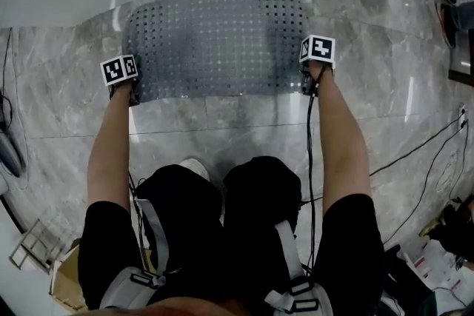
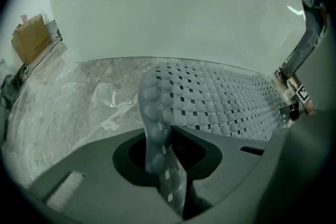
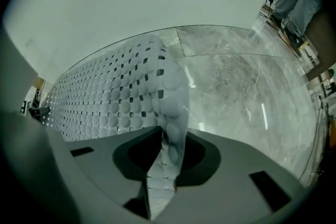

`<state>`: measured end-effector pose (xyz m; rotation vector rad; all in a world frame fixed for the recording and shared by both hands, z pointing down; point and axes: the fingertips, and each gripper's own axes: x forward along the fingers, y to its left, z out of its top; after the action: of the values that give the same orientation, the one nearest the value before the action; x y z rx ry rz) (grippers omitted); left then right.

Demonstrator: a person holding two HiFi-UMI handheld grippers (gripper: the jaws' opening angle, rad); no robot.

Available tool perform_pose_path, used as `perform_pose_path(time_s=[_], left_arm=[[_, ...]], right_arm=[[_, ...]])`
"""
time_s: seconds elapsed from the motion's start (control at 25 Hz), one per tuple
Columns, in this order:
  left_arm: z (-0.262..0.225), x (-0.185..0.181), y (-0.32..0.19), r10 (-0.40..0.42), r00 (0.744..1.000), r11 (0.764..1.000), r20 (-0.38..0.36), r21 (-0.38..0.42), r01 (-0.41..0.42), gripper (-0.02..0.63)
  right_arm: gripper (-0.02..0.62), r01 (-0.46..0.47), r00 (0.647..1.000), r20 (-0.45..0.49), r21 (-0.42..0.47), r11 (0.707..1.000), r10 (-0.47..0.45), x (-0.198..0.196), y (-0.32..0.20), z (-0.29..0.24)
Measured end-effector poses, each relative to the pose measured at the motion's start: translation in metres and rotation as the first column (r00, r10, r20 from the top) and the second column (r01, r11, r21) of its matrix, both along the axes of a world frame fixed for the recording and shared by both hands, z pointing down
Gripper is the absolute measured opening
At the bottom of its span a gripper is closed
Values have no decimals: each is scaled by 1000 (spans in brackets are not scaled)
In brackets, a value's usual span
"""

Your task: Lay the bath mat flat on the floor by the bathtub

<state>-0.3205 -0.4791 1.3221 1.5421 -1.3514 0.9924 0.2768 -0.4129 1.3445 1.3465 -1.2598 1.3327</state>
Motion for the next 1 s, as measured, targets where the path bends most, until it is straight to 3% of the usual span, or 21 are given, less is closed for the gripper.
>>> perform_pose_path(time_s=[0.2, 0.36, 0.48, 0.64, 0.72, 0.76, 0.8, 0.84, 0.92, 1.0], left_arm=[[13, -2, 2, 63, 996, 998, 70, -12, -62, 92], [17, -18, 8, 50, 990, 999, 130, 5, -51, 212], [14, -28, 14, 82, 980, 996, 181, 6, -84, 282], [-19, -24, 13, 85, 983, 992, 160, 83, -99, 282], [-57, -11, 8, 82, 990, 985, 118, 145, -99, 271], [-83, -3, 4, 84, 992, 977, 99, 190, -101, 205], [-115, 6, 0, 85, 993, 963, 78, 248, -102, 82], [-151, 17, -3, 88, 995, 944, 48, 314, -98, 5], [-230, 40, -4, 93, 995, 902, -26, 426, -73, 5], [-311, 60, 6, 110, 992, 864, -67, 500, -61, 3]], right_arm=[[118, 35, 994, -105, 78, 996, -27, 10, -3, 5], [225, 2, 988, -151, 106, 994, 14, 17, 3, 10], [257, 48, 981, -194, 215, 975, -5, 22, -6, 1], [247, 145, 977, -205, 425, 894, -61, 7, -29, -49], [139, 174, 976, -205, 496, 851, -80, -6, -33, -92], [68, 181, 977, -196, 530, 828, -88, -14, -34, -119], [8, 182, 980, -170, 563, 806, -103, -25, -34, -149], [8, 176, 984, -130, 596, 784, -123, -37, -33, -182], [6, 162, 985, -62, 665, 729, -162, -59, -27, -259], [6, 182, 978, -60, 721, 669, -202, -78, -13, -341]])
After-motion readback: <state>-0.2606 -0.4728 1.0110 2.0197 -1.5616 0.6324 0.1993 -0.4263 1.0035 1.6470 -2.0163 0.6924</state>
